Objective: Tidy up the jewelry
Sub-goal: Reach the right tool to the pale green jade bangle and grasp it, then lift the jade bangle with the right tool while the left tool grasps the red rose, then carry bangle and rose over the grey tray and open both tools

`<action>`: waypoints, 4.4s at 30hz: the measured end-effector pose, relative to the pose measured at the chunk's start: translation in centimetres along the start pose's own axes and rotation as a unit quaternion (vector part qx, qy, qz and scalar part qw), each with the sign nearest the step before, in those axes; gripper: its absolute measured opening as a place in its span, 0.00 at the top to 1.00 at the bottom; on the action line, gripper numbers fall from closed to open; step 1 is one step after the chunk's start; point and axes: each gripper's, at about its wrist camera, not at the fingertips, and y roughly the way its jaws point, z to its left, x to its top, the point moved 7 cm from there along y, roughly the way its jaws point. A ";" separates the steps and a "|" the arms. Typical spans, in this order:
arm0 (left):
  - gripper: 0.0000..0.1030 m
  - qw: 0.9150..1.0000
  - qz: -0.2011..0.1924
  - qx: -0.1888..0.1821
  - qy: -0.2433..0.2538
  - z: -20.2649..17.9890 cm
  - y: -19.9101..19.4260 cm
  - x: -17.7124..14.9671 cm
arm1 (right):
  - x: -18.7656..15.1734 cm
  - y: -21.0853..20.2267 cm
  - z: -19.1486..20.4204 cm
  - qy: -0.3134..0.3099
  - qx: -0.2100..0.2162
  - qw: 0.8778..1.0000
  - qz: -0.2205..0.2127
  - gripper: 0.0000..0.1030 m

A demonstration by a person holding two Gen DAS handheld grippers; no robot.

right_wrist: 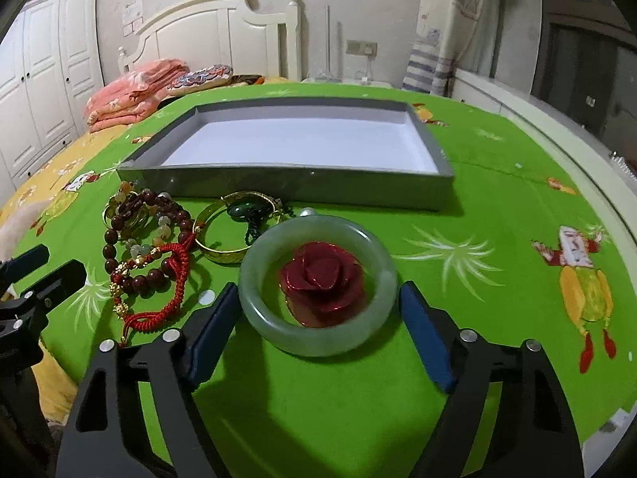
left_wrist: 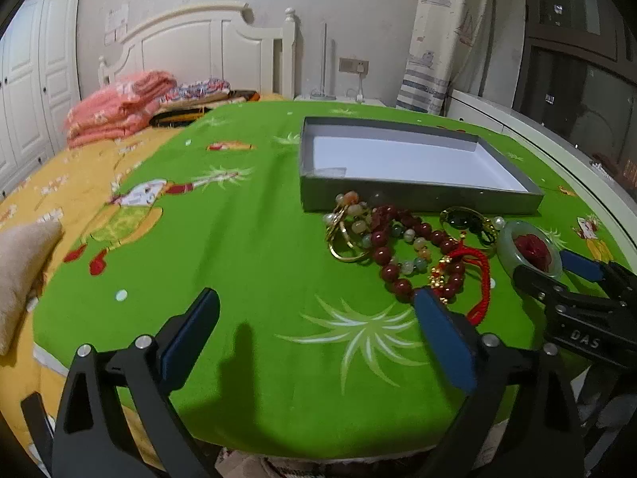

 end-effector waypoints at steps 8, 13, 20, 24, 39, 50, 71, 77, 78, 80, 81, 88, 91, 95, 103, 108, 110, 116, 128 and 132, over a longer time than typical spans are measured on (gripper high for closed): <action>0.08 0.996 0.026 -0.043 0.072 -2.1 1.1 -1.2 | 0.8 0.8 -0.1 -0.006 0.003 1.000 -0.004 0.27; 0.08 0.994 0.021 -0.056 0.093 -3.4 1.2 -1.4 | 0.8 0.8 -0.3 -0.010 0.008 1.000 -0.007 0.27; 0.08 0.994 0.033 -0.059 0.089 -3.6 1.6 -1.6 | 0.6 0.3 -1.0 0.006 0.021 1.000 -0.022 0.27; 0.08 0.993 0.027 -0.059 0.101 -4.2 1.2 -1.6 | 0.4 -0.4 -1.8 0.021 0.022 0.999 -0.030 0.27; 0.08 0.985 0.001 -0.085 0.148 -8.0 0.0 -0.1 | 1.2 -4.8 -6.0 0.045 -0.012 0.995 -0.085 0.27; 0.29 0.965 -0.003 -0.152 0.213 -16.7 1.0 0.9 | 0.9 -6.2 -9.7 0.077 -0.038 0.991 -0.100 0.27; 0.55 0.959 0.045 -0.175 0.216 -20.7 5.0 0.7 | -0.3 -5.9 -10.6 0.086 -0.034 0.992 -0.089 0.27; 0.55 0.962 0.043 -0.188 0.195 -19.2 4.0 0.9 | -0.4 -6.2 -9.2 0.068 -0.030 0.994 -0.086 0.27; 0.55 0.962 0.039 -0.188 0.192 -18.7 3.6 1.0 | -0.4 -6.1 -8.9 0.064 -0.029 0.994 -0.085 0.27; 0.55 0.964 0.029 -0.187 0.188 -18.1 2.8 1.2 | -0.4 -6.1 -8.2 0.058 -0.027 0.995 -0.083 0.27; 0.55 0.965 0.023 -0.186 0.186 -17.7 2.3 1.4 | -0.3 -6.0 -7.8 0.053 -0.025 0.995 -0.083 0.27; 0.55 0.972 -0.002 -0.165 0.164 -14.6 0.8 2.8 | 1.7 -5.8 -4.8 0.013 -0.016 0.996 -0.088 0.27; 0.55 0.976 -0.003 -0.156 0.150 -13.0 1.0 3.8 | 3.2 -5.4 -3.8 -0.008 -0.016 0.995 -0.094 0.27; 0.55 0.980 -0.005 -0.141 0.138 -10.9 1.5 5.2 | 5.1 -4.3 -2.9 -0.018 -0.010 0.996 -0.092 0.27; 0.55 0.987 -0.009 -0.103 0.119 -7.9 3.2 7.9 | 8.0 -1.6 -0.8 -0.045 -0.013 0.995 -0.094 0.27; 0.55 0.992 -0.014 -0.071 0.101 -6.2 5.1 9.5 | 9.9 0.2 -0.3 -0.039 -0.017 0.994 -0.096 0.27; 0.55 0.994 -0.017 -0.058 0.089 -5.6 5.8 10.4 | 10.7 1.1 -0.3 -0.039 -0.021 0.995 -0.095 0.27; 0.55 0.997 -0.016 -0.029 0.070 -5.1 7.9 12.6 | 13.2 3.8 -1.2 -0.029 -0.033 0.995 -0.085 0.27; 0.55 0.998 0.028 0.011 0.061 -5.1 13.3 15.8 | 16.2 10.3 -3.6 0.001 -0.061 0.998 -0.018 0.27; 0.55 0.997 0.053 0.012 0.049 -4.6 14.8 16.2 | 16.2 11.0 -4.0 0.010 -0.061 0.998 -0.005 0.27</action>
